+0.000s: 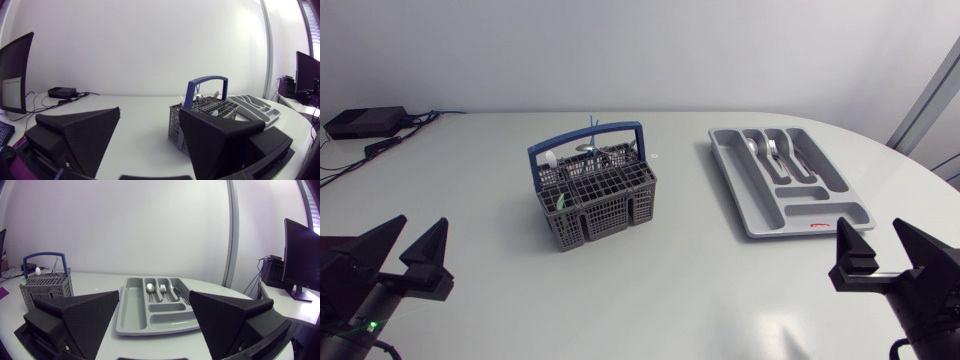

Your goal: Unload the cutlery basket into the drawer organizer.

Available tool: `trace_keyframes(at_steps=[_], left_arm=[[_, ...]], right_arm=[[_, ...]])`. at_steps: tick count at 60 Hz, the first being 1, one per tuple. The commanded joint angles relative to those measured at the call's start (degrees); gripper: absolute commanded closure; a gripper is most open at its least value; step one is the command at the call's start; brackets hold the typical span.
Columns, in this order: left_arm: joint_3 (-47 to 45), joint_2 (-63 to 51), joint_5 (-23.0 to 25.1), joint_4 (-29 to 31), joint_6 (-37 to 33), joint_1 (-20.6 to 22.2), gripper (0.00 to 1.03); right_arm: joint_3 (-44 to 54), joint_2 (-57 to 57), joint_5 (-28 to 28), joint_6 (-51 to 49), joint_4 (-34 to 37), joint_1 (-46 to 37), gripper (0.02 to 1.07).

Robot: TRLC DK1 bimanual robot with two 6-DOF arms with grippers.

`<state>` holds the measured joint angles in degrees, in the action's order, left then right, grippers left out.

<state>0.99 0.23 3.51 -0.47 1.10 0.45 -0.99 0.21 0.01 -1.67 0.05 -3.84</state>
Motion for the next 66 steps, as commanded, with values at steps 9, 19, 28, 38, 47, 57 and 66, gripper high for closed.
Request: trace_keyframes(at_steps=[9,19,28,38,47,57,66], left_arm=[[-0.99,0.47,-0.43,-0.15,1.36,-0.01,0.04],[-0.99,0.47,-0.43,-0.06,1.36,0.17,0.04],[-0.99,0.65,-0.43,-0.23,1.36,-0.01,0.04],[2.26,0.56,-0.43,-0.15,0.92,-0.71,0.04],[6.92,-1.99,-0.43,-0.06,0.21,-1.59,0.06],[15.00,-15.61,-0.43,0.12,-0.75,-0.98,0.06],[20.89,-27.12,-0.43,1.35,-1.46,0.61,0.09]], right_arm=[[0.99,-0.47,0.08,0.44,0.30,0.14,0.06],[1.08,-0.47,0.16,0.44,0.38,0.14,0.06],[1.08,-0.56,-0.19,0.53,-0.05,0.32,0.06],[-0.41,-0.56,-1.42,0.44,-1.29,1.37,0.06],[-6.12,4.54,-4.23,0.53,-2.69,4.36,0.08],[-13.24,21.41,-5.46,2.90,-7.53,5.07,0.10],[-19.75,33.19,-8.10,4.57,-8.58,9.81,0.10]])
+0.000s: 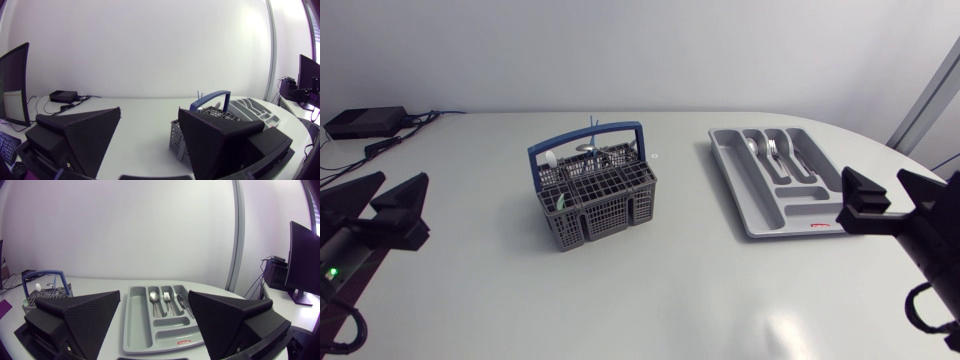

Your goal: Unload the cutlery basket into the drawer organizer.

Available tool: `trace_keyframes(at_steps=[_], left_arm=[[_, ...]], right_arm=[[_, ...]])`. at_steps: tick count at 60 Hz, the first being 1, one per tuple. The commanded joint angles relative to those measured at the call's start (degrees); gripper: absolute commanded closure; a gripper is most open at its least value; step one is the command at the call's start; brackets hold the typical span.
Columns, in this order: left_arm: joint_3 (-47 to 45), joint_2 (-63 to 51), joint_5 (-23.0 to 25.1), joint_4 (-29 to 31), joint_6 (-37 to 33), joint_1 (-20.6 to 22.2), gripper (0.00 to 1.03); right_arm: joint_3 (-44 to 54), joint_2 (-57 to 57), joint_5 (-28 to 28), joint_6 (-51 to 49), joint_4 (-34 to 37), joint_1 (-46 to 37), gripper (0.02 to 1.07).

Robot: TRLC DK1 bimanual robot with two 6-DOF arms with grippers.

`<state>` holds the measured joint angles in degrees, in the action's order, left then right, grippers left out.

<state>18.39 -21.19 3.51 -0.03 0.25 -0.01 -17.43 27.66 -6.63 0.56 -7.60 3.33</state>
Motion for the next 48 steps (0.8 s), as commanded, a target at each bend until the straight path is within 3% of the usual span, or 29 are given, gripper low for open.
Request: trace_keyframes(at_steps=[1,17,25,32,35,40,42,48], left_arm=[[4.11,-6.93,-0.43,1.26,-0.60,1.42,0.10],[12.28,-24.60,-0.43,4.08,-1.39,2.82,0.15],[18.61,-35.50,-0.61,8.65,-12.20,2.30,0.16],[23.09,-42.97,-1.22,12.25,-16.95,1.94,0.15],[25.55,-45.43,-0.61,16.64,-19.68,1.51,0.11],[26.26,-46.66,6.69,19.54,-21.08,1.86,0.11],[25.90,-46.31,6.86,19.46,-21.43,2.12,0.11],[25.99,-46.57,6.86,19.46,-21.61,6.87,0.15]], right_arm=[[-4.10,7.41,-1.89,2.34,-0.93,3.61,0.10],[-14.30,28.50,-4.53,2.43,0.74,9.94,0.10],[-21.15,38.70,-3.83,0.15,6.98,11.78,0.09],[-25.20,44.76,2.24,-4.95,12.34,12.40,0.09],[-26.51,46.34,5.05,-8.38,14.89,12.40,0.09],[-27.74,48.54,7.69,-8.91,15.59,12.40,0.09],[-27.83,49.33,8.57,-8.91,15.59,12.40,0.09],[-28.18,51.88,9.01,-8.99,15.51,13.01,0.09]])
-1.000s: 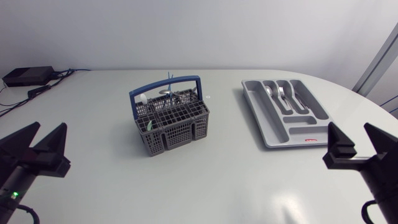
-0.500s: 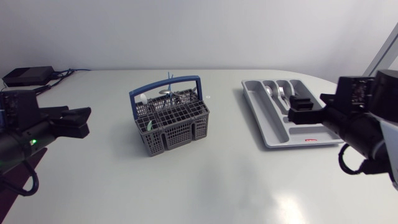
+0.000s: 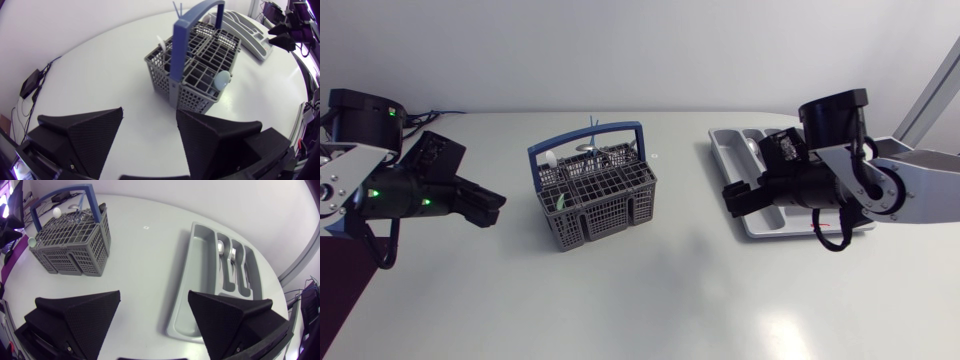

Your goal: Unload the cutlery basket into the drawer organizer.

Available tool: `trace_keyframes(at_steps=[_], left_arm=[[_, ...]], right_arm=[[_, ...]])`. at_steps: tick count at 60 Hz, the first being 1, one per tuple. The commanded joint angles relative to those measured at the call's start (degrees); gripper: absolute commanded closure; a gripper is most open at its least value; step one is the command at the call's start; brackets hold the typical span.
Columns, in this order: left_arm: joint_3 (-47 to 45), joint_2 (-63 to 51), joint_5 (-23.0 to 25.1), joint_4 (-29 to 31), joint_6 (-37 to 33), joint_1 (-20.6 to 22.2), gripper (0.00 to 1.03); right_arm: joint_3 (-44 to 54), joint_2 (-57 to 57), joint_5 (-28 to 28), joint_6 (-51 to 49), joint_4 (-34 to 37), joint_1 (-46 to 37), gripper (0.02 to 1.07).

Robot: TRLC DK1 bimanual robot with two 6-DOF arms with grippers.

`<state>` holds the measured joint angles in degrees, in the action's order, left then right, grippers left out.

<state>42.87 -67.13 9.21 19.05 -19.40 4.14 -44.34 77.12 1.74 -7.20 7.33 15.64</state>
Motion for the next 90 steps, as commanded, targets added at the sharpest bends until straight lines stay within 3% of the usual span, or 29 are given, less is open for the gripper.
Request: trace_keyframes(at_steps=[1,18,24,27,30,35,41,54,66,76,90], left_arm=[[1.78,-0.89,1.25,0.29,-1.96,2.80,0.15],[5.91,-11.44,2.83,-3.76,-1.70,0.43,0.21],[5.38,-12.06,2.83,-5.34,-1.61,0.08,0.23],[4.94,-11.97,2.83,-6.39,-1.61,-0.01,0.25],[4.76,-12.14,3.18,-6.92,-1.61,-0.45,0.33],[4.85,-13.29,7.31,-7.36,-1.96,-1.77,0.48],[4.94,-15.04,9.68,-8.94,-1.87,-2.74,0.60],[5.47,-20.23,10.30,-13.16,-1.08,-1.24,0.61],[7.40,-23.83,10.30,-14.48,0.41,0.60,0.61],[8.28,-25.33,10.47,-14.92,0.59,1.48,0.60],[10.48,-27.17,13.73,-15.09,1.12,2.36,0.60]], right_arm=[[-1.28,2.86,0.90,-1.24,0.49,0.71,0.09],[-7.25,11.82,2.48,-0.44,-1.18,1.59,0.10],[-11.21,16.39,4.15,1.40,-1.09,2.64,0.20],[-12.88,18.06,4.77,2.37,-1.27,3.35,0.28],[-14.81,19.91,5.29,3.07,-1.53,4.14,0.42],[-17.10,22.11,6.88,4.92,-3.47,4.93,0.80],[-20.53,25.36,10.48,7.91,-4.52,4.93,0.93],[-26.94,32.13,12.50,10.28,-3.82,5.46,0.96],[-30.11,35.20,19.09,10.45,-2.24,5.81,0.96],[-28.61,33.62,24.89,10.72,-0.65,6.60,0.96],[-22.81,27.64,25.42,10.54,-0.74,8.71,0.96]])
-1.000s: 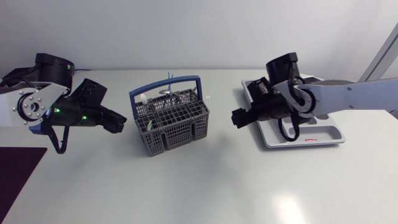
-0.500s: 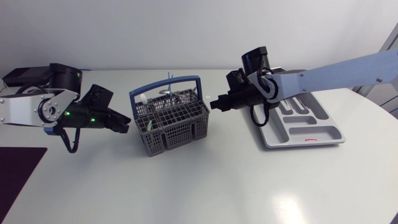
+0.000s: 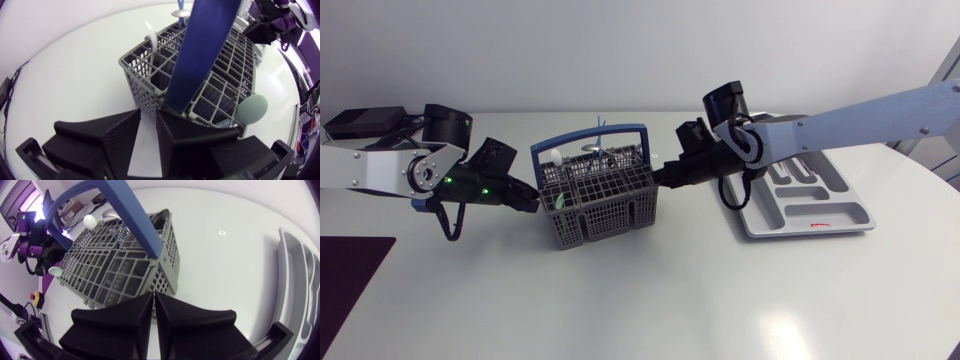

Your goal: Unload the cutlery basket into the drawer organizer.

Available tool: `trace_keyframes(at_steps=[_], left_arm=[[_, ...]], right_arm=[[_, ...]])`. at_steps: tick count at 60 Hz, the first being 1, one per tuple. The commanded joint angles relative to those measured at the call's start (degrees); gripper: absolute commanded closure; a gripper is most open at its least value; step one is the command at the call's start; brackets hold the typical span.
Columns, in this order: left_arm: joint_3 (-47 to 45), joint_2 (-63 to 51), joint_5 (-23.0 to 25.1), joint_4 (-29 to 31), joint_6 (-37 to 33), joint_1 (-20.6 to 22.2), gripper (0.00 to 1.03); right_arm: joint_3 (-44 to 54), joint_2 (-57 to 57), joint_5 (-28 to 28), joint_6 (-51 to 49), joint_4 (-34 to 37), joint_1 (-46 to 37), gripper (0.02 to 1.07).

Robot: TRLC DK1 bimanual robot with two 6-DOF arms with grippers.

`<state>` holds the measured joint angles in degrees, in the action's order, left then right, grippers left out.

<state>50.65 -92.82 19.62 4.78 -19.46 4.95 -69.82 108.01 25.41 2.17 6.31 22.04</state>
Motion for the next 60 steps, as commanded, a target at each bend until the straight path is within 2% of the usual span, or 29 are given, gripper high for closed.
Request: trace_keyframes(at_steps=[1,30,47,60], left_arm=[[2.87,-1.58,3.32,-0.82,1.27,1.82,0.60],[1.03,-1.14,3.59,1.38,-0.22,11.13,0.59],[-2.23,0.97,3.23,2.34,-0.22,16.32,0.59],[-4.16,3.17,2.53,2.52,-0.58,16.58,0.59]], right_arm=[[3.03,-3.59,1.75,1.08,0.37,2.39,0.96],[20.87,-19.94,-0.80,0.37,0.99,1.86,0.96],[24.29,-23.72,-2.29,-0.15,1.52,-0.77,0.96],[25.17,-22.58,-3.08,0.02,0.73,0.02,0.96]])
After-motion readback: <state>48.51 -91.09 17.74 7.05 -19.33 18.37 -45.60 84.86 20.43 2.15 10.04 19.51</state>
